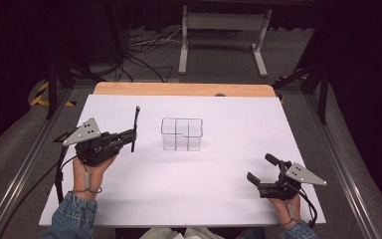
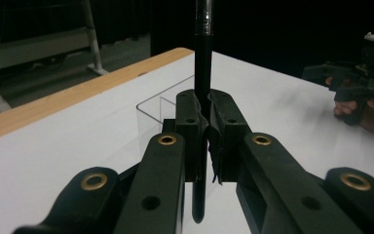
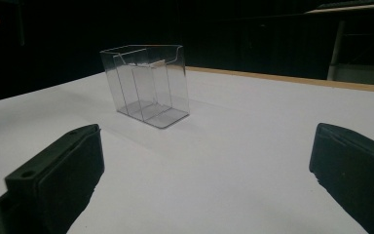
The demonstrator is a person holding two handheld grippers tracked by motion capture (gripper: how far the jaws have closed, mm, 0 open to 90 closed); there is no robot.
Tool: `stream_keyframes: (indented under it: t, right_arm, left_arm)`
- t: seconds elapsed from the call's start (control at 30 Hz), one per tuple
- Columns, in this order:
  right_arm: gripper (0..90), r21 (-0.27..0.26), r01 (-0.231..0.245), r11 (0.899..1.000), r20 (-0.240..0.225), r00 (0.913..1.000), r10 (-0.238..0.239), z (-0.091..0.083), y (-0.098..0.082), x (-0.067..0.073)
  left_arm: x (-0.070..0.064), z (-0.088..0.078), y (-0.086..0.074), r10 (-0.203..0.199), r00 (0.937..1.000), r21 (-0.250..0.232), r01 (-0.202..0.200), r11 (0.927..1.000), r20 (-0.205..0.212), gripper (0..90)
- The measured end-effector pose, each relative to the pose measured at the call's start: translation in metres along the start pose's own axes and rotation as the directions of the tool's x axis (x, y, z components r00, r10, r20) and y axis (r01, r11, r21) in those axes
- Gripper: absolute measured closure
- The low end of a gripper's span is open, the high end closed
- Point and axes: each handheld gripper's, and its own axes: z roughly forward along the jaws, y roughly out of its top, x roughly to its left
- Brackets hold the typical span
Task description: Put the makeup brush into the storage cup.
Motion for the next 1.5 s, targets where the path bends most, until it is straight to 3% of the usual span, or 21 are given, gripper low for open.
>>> stream_keyframes:
  t: [0.23, 1.07, 1.2, 1.5]
  right_arm:
    - [0.0, 0.002, -0.002, 1.000, -0.001, 1.0000, 0.002, 0.000, 0.000, 0.000]
    - [0.0, 0.003, -0.012, 1.000, -0.003, 0.9999, 0.012, 0.001, 0.000, -0.001]
    - [0.0, 0.003, -0.013, 1.000, -0.004, 0.9999, 0.013, 0.000, 0.000, -0.001]
    - [0.0, 0.002, -0.016, 1.000, -0.005, 0.9999, 0.016, 0.001, 0.000, -0.001]
  left_arm:
    - [0.000, 0.009, 0.004, -0.001, 0.9999, -0.020, 0.001, 0.9998, 0.013, 83.9]
    - [-0.011, 0.066, 0.031, 0.024, 0.9970, -0.052, -0.020, 0.9984, 0.074, 83.8]
    - [-0.012, 0.071, 0.032, 0.001, 0.9949, -0.086, 0.008, 0.9963, 0.101, 83.8]
    - [-0.014, 0.087, 0.033, -0.010, 0.9948, -0.108, 0.021, 0.9939, 0.102, 83.8]
